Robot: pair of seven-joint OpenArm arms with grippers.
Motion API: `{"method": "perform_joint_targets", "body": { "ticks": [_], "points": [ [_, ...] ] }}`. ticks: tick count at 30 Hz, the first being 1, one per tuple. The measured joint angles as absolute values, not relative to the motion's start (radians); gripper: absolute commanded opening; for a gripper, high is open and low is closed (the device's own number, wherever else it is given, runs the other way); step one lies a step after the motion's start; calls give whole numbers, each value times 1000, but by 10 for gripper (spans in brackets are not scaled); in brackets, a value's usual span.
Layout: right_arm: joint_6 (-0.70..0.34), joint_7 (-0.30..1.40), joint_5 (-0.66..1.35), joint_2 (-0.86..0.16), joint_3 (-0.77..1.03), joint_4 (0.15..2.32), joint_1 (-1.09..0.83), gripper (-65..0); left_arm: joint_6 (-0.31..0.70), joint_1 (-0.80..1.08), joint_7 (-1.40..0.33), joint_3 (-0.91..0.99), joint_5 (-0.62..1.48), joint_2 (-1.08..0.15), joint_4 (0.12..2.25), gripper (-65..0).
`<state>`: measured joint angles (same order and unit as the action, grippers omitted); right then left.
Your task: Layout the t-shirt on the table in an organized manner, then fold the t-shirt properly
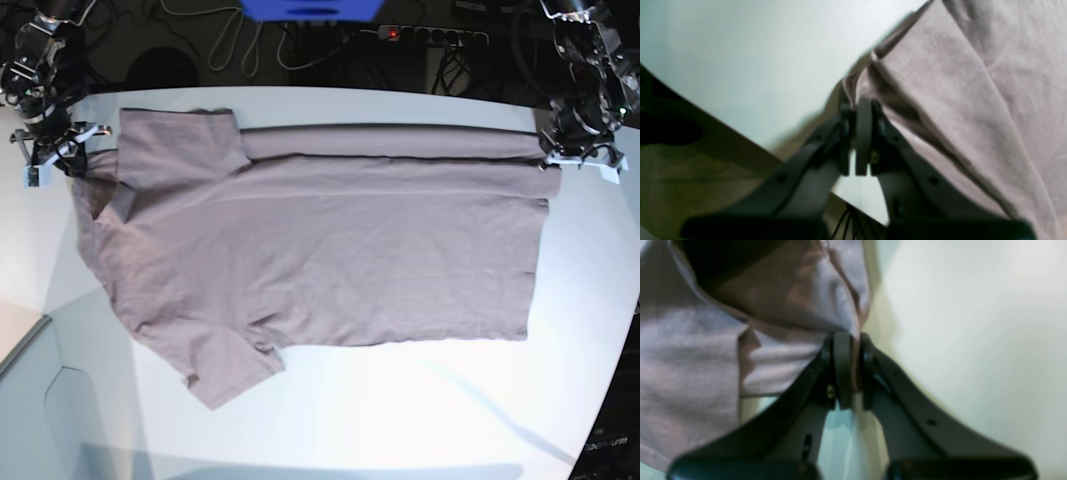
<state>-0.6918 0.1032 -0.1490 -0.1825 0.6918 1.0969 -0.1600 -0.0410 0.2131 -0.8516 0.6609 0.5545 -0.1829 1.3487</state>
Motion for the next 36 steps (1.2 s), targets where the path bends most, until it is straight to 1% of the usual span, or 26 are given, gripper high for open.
{"method": "perform_joint_targets", "body": {
  "ticks": [5,36],
  "points": [
    [-692,103,-148,-183,692,1097,-162,-650,-38,215,-864,706,558,-177,1348,-650],
    [-692,103,-149,-176,694,1100,-162,-650,-39,218,-863,705,553,-179,1348,-650]
  ]
}}
